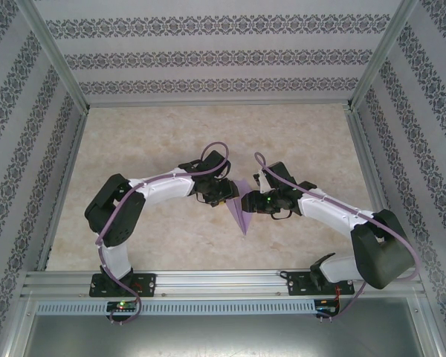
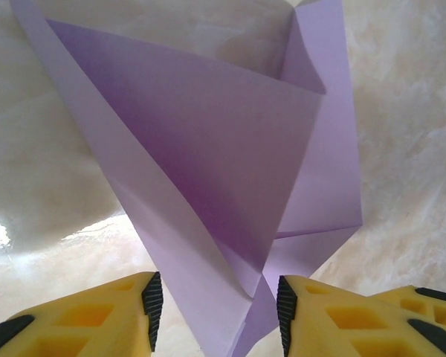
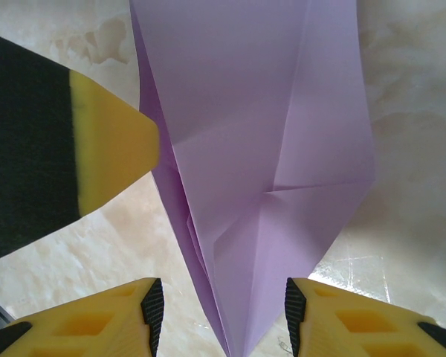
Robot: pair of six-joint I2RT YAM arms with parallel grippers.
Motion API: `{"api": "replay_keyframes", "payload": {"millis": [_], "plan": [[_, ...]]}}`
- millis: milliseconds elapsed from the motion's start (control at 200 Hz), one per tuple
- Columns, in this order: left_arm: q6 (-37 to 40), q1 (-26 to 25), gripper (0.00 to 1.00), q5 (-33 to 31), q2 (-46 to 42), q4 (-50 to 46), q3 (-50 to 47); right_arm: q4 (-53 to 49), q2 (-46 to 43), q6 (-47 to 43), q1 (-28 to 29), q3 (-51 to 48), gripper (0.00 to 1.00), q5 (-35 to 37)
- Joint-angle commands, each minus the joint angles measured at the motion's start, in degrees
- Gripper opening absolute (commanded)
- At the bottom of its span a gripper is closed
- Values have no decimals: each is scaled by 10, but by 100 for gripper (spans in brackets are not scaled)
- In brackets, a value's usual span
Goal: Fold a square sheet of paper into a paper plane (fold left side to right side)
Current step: Hold the paper plane at the center of the table.
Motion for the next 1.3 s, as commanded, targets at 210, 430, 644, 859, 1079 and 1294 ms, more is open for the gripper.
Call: {"api": "replay_keyframes", "payload": {"millis": [210,430,644,859,1079,1294], "plan": [[14,-1,35,-17,-6,-25,-6,-5,3,-7,6,19,49,8],[15,-1,26,-28,-31,-33,-24,-1,8,-3,15,25,49,6],[8,-1,25,-37,-57,-30,-44,3,27,7,51,34,49,21],[8,-1,25,-35,-61,-28,-50,-14,58,8,78,43,50,58],[6,-1,25,-32,-61,-22,-57,-44,83,-3,97,59,49,91],[5,-1,25,-34,-64,-21,-60,-43,110,-1,108,70,45,95]]}}
